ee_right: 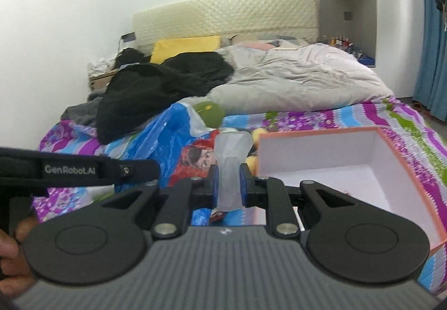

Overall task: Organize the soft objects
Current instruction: 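Carry the wipe pack and clear cup over the pink box with both grippers, then open both grippers to drop the wipe pack and cup into the pink box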

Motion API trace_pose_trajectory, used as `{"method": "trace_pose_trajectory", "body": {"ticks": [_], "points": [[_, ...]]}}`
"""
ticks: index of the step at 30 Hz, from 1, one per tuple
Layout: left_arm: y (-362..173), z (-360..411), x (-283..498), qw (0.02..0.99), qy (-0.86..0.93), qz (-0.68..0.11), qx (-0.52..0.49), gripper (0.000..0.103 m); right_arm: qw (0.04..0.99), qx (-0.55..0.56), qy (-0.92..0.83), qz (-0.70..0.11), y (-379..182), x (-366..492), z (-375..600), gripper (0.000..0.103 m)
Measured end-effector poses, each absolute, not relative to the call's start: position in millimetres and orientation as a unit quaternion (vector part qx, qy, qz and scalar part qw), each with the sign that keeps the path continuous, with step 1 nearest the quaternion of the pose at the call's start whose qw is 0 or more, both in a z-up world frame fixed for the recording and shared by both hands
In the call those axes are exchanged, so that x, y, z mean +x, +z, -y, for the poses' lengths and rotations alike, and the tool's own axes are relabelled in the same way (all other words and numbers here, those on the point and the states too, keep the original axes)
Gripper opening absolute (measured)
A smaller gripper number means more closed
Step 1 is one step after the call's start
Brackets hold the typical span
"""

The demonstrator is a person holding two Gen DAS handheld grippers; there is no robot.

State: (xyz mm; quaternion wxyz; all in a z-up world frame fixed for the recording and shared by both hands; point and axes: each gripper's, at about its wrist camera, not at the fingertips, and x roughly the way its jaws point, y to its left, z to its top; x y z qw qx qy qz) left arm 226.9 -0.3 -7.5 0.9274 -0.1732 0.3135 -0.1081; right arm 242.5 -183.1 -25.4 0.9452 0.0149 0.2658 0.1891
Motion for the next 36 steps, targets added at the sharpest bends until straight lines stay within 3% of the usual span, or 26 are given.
{"method": "trace_pose_trajectory", "body": {"ticks": [11,24,32,34,35,36], "points": [[0.6,78.1,334.4,0.897,-0.17,-0.379,-0.154,0.01,0.938,0.016,0.146,-0.313,-27.8,302.1,240.4,0.019],[-93.7,156.5,427.7,0.829,-0.2,-0.514,-0.094,0.011,0.884,0.029,0.071,-0.461,-113.6,353.8,305.0,0.022],[-132.4,159.6,442.3,0.805,-0.174,-0.564,-0.066,0.011,0.862,0.037,0.047,-0.503,-155.3,354.0,312.9,0.028],[-135.0,159.6,442.9,0.8,-0.175,-0.571,-0.059,0.025,0.862,0.038,0.039,-0.503,-156.6,353.1,312.6,0.036],[-135.2,159.2,441.3,0.801,-0.175,-0.569,-0.058,0.04,0.864,0.042,0.041,-0.5,-155.7,350.6,312.7,0.042],[-134.1,158.5,439.0,0.807,-0.174,-0.561,-0.058,0.049,0.865,0.046,0.042,-0.497,-154.6,348.8,312.7,0.052]]}}
